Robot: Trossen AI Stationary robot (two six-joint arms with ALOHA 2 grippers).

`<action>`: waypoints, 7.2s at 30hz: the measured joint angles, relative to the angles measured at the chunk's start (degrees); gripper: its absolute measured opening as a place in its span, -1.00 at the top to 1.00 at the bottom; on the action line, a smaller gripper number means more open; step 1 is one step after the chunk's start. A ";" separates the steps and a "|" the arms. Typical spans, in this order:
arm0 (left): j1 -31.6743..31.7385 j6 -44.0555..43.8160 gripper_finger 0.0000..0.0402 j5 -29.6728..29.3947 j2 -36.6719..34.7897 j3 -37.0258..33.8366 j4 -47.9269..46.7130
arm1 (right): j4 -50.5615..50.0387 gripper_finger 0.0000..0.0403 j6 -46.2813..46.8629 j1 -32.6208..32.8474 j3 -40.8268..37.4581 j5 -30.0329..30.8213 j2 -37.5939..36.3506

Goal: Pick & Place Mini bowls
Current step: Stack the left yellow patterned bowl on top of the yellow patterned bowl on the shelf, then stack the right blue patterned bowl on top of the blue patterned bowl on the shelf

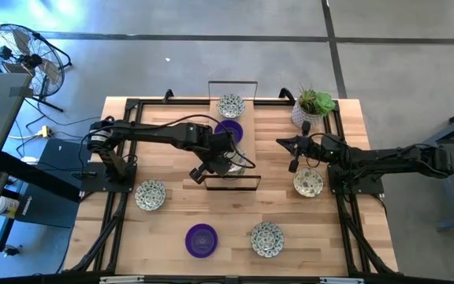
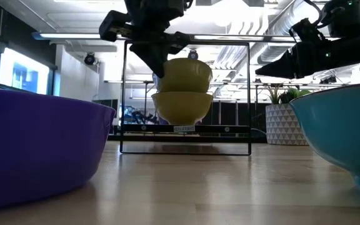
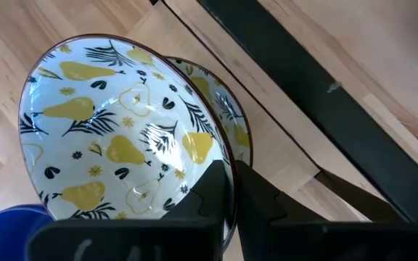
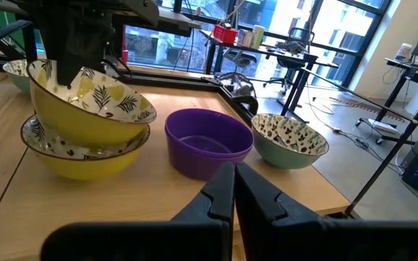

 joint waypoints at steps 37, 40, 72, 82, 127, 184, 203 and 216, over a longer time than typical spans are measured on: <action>0.00 -2.78 0.87 -0.02 0.00 -1.99 0.94 | -0.01 0.99 -0.30 0.01 0.00 0.00 -0.01; 0.00 -2.80 0.87 -0.04 0.00 -2.00 1.09 | -0.01 1.00 -0.30 0.01 0.00 0.01 -0.02; 0.00 -6.60 0.34 0.98 0.00 -2.03 0.90 | -0.01 1.00 -0.45 0.02 0.00 0.00 0.00; 0.00 -7.29 0.39 -1.49 0.02 0.23 0.68 | -0.05 1.00 -0.45 0.00 0.00 0.00 -0.02; 12.43 -33.73 1.00 -3.10 -23.59 -30.08 49.88 | -0.94 1.00 -0.82 0.01 -0.04 0.25 -0.02; 12.37 -43.46 1.00 -9.01 -38.84 -69.59 89.81 | -56.95 0.89 22.90 18.45 23.58 7.32 2.21; 12.37 -43.47 1.00 -7.45 -38.84 -69.59 87.65 | -57.40 0.14 52.42 37.33 32.59 -3.27 21.99; 12.37 -43.50 1.00 -7.39 -38.82 -69.57 87.65 | -48.46 -0.02 53.50 37.11 32.59 -13.14 31.22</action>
